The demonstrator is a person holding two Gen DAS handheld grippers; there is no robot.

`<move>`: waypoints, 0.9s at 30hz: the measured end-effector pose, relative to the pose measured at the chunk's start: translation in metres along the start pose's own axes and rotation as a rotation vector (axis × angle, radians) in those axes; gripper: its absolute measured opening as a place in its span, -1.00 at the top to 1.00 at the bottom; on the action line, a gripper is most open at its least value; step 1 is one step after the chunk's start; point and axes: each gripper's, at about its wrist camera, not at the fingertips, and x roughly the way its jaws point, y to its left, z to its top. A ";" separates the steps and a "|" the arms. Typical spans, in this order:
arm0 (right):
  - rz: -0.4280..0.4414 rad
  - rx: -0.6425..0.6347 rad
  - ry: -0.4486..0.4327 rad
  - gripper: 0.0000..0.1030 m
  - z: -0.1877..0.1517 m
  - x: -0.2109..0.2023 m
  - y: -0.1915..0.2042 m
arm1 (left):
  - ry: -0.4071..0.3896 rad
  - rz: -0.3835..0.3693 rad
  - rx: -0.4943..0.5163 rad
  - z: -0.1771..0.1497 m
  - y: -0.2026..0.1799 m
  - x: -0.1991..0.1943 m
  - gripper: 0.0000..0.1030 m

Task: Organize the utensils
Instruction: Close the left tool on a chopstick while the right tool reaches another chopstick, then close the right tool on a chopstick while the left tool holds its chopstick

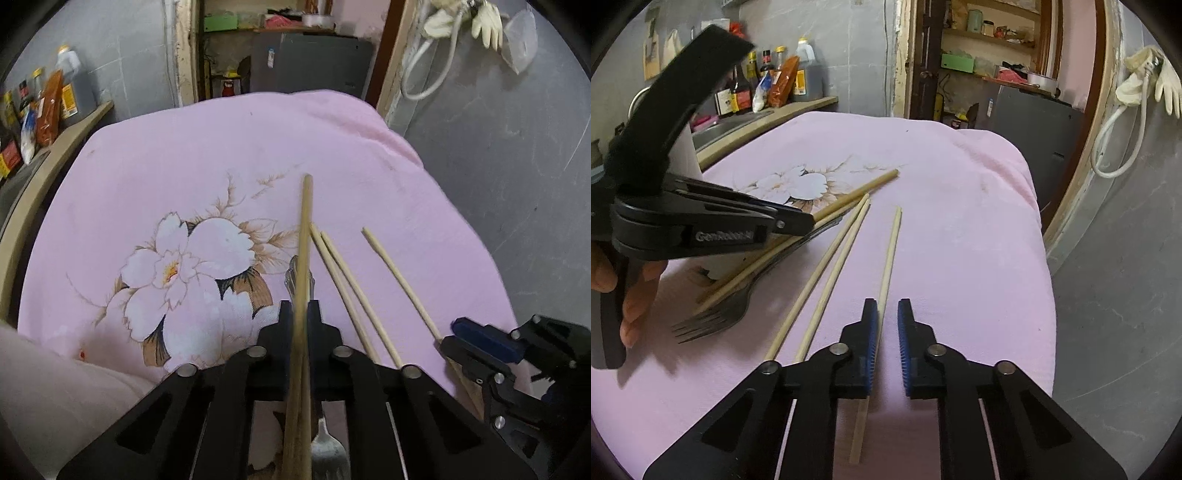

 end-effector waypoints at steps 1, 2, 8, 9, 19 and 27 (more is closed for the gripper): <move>-0.001 0.002 -0.001 0.87 0.000 0.000 0.000 | 0.009 -0.014 -0.016 0.000 0.002 -0.001 0.92; -0.004 0.007 0.000 0.88 0.000 -0.001 -0.002 | 0.018 -0.029 -0.031 -0.001 0.002 -0.004 0.92; -0.020 0.019 0.015 0.92 -0.008 -0.007 -0.003 | 0.026 -0.055 -0.066 -0.012 -0.001 -0.017 0.92; -0.015 0.025 0.016 0.92 -0.009 -0.008 -0.003 | 0.027 -0.066 -0.079 -0.015 0.000 -0.020 0.92; 0.145 0.131 0.011 0.86 -0.009 -0.012 -0.001 | -0.040 -0.094 -0.117 -0.046 0.006 -0.059 0.92; 0.088 0.061 0.049 0.83 0.007 0.006 0.017 | -0.042 -0.042 -0.129 -0.064 0.015 -0.061 0.92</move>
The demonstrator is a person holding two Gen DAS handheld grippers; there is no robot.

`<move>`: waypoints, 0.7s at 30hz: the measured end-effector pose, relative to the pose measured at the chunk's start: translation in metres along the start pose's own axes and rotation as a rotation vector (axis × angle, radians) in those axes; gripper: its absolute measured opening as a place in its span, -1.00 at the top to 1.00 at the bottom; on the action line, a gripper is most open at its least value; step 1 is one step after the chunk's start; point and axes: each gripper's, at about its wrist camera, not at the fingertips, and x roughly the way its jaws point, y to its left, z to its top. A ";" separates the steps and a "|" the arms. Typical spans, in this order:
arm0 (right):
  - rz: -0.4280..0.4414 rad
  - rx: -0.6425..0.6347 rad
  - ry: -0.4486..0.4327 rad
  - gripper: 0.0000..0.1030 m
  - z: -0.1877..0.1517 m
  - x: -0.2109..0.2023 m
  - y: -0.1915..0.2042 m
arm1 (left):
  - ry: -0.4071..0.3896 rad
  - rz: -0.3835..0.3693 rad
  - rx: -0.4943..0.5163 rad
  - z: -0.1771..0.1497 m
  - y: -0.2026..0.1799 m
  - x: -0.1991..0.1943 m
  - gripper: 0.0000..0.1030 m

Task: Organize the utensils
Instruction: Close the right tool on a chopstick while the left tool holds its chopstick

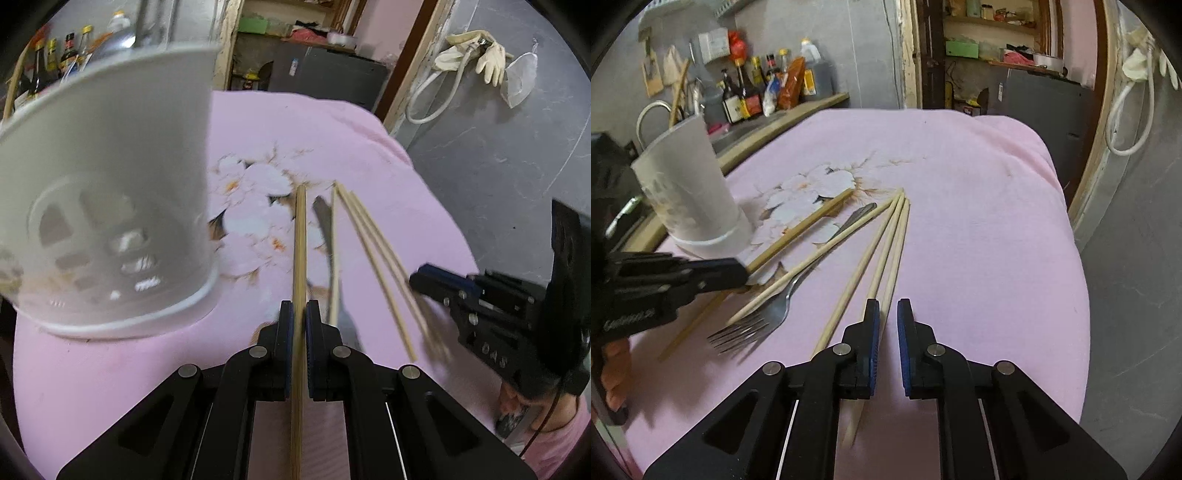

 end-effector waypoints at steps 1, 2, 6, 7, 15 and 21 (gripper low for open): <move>0.000 0.000 0.010 0.83 0.002 0.004 0.000 | -0.001 -0.005 -0.002 -0.003 0.001 0.000 0.92; -0.003 0.002 0.019 0.83 0.004 0.008 0.000 | -0.001 -0.007 0.001 -0.003 0.001 -0.001 0.92; -0.015 -0.003 0.046 0.83 0.015 0.019 -0.002 | 0.018 0.008 0.036 -0.003 0.000 -0.002 0.92; -0.017 0.000 0.053 0.83 0.019 0.022 -0.003 | 0.023 0.008 0.037 -0.002 0.000 -0.002 0.91; 0.010 0.050 0.109 0.83 0.040 0.041 -0.012 | 0.103 0.007 0.083 0.007 0.005 0.002 0.90; -0.009 0.030 0.133 0.83 0.043 0.042 -0.009 | 0.101 0.046 0.095 0.019 0.002 0.008 0.79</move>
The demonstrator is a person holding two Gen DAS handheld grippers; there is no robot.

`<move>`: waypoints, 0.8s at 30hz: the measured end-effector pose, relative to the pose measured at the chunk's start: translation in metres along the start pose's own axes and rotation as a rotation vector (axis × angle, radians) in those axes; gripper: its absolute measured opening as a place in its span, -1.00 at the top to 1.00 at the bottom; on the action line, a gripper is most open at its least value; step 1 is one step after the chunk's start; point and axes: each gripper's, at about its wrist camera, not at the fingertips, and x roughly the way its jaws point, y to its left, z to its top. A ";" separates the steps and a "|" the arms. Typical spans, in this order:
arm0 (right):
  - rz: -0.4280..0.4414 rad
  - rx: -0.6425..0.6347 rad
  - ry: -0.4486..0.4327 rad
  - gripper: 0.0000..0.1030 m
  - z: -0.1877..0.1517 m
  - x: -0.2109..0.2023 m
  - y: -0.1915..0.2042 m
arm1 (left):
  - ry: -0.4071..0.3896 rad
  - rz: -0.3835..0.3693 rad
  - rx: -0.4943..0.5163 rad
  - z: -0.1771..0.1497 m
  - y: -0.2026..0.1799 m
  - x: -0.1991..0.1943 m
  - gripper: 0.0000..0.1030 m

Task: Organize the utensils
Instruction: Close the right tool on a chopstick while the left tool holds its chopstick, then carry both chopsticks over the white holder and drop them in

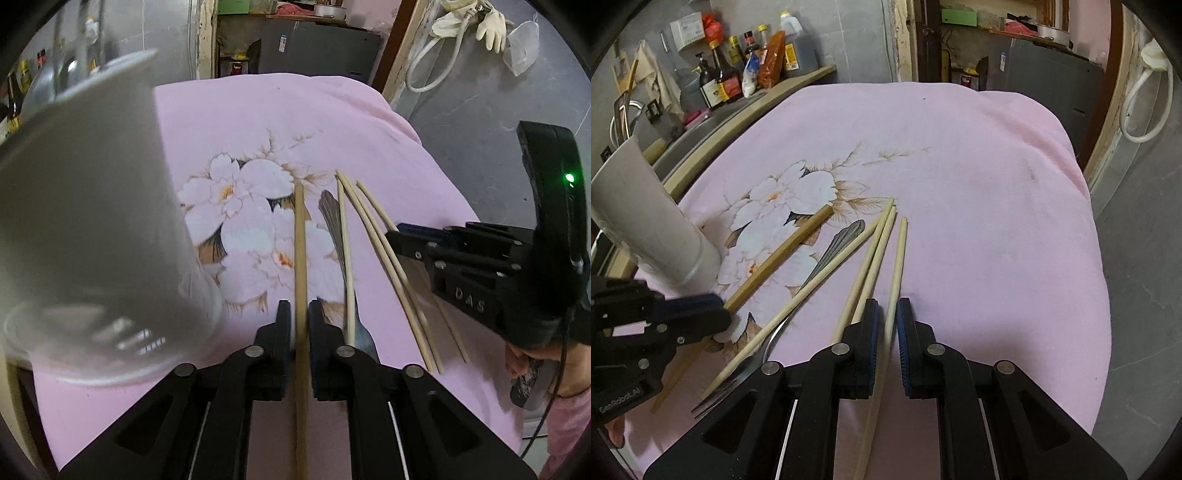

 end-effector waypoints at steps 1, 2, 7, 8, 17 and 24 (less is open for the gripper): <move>-0.005 -0.003 0.001 0.83 0.000 0.000 0.001 | -0.002 0.004 0.001 0.001 0.000 0.001 0.69; -0.011 -0.009 0.001 0.83 0.001 0.001 0.002 | -0.009 0.011 0.002 0.003 -0.001 0.001 0.63; -0.019 -0.033 0.013 0.82 0.003 0.004 0.006 | -0.003 0.021 -0.002 0.008 -0.004 0.009 0.56; -0.013 -0.027 0.015 0.82 0.002 0.004 0.005 | 0.004 0.022 0.005 0.008 -0.006 0.011 0.56; 0.008 0.016 0.008 0.89 -0.002 0.001 0.003 | 0.015 0.016 0.018 0.009 -0.012 0.016 0.91; 0.063 0.090 -0.019 0.94 -0.010 -0.007 -0.006 | -0.013 -0.011 -0.024 0.004 -0.011 0.012 0.91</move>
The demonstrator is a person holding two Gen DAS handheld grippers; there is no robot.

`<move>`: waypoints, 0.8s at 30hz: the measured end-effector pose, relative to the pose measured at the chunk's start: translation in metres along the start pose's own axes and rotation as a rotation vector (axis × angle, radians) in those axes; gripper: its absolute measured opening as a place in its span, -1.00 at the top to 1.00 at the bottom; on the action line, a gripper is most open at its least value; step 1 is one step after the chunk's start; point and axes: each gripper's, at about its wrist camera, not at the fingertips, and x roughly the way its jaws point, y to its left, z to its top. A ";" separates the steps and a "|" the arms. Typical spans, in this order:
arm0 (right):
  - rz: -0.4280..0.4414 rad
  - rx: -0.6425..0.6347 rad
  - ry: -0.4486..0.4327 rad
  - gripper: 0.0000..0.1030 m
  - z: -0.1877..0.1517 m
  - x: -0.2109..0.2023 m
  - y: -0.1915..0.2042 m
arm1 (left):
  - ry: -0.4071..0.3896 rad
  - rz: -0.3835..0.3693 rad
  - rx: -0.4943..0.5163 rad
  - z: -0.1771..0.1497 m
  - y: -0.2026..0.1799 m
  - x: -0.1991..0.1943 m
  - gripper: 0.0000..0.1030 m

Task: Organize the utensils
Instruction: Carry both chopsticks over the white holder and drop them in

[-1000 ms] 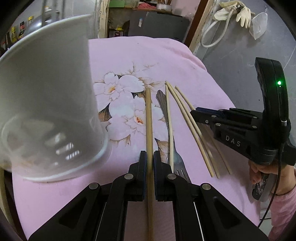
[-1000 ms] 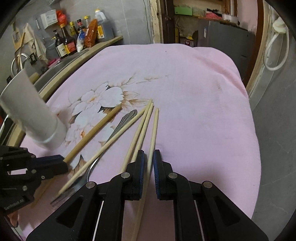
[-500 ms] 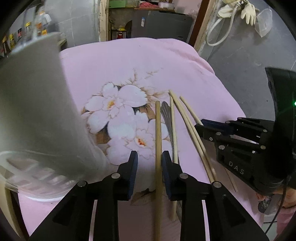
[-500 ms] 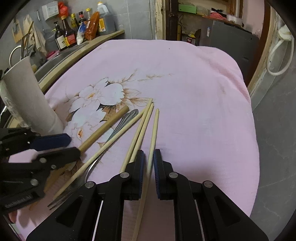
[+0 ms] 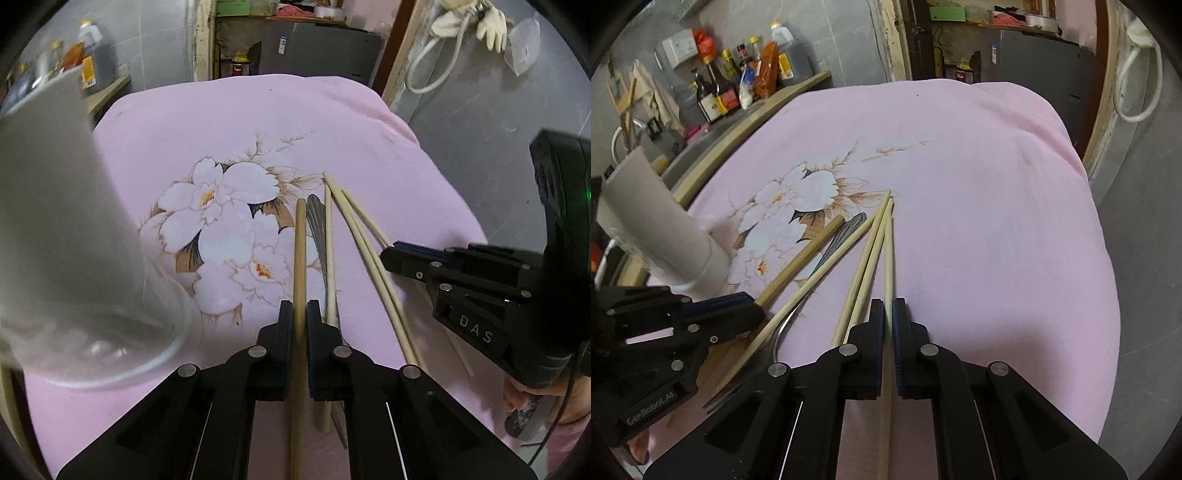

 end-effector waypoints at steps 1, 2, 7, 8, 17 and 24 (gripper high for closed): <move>0.016 0.018 -0.010 0.94 -0.002 -0.002 -0.003 | -0.010 -0.014 -0.014 -0.001 0.001 -0.003 0.92; 0.031 0.034 -0.021 0.94 -0.004 -0.005 -0.006 | -0.025 -0.032 -0.024 -0.004 0.003 -0.006 0.92; 0.083 0.067 -0.127 0.94 -0.021 -0.026 -0.010 | -0.120 -0.099 -0.053 -0.009 0.007 -0.023 0.92; 0.099 0.076 -0.164 0.94 -0.025 -0.033 -0.009 | -0.152 -0.108 -0.049 -0.012 0.006 -0.028 0.92; 0.068 -0.005 -0.597 0.94 -0.046 -0.097 0.025 | -0.524 -0.142 -0.038 -0.026 0.002 -0.082 0.92; 0.027 -0.107 -0.837 0.94 -0.039 -0.129 0.066 | -0.813 -0.122 -0.054 -0.026 0.009 -0.131 0.91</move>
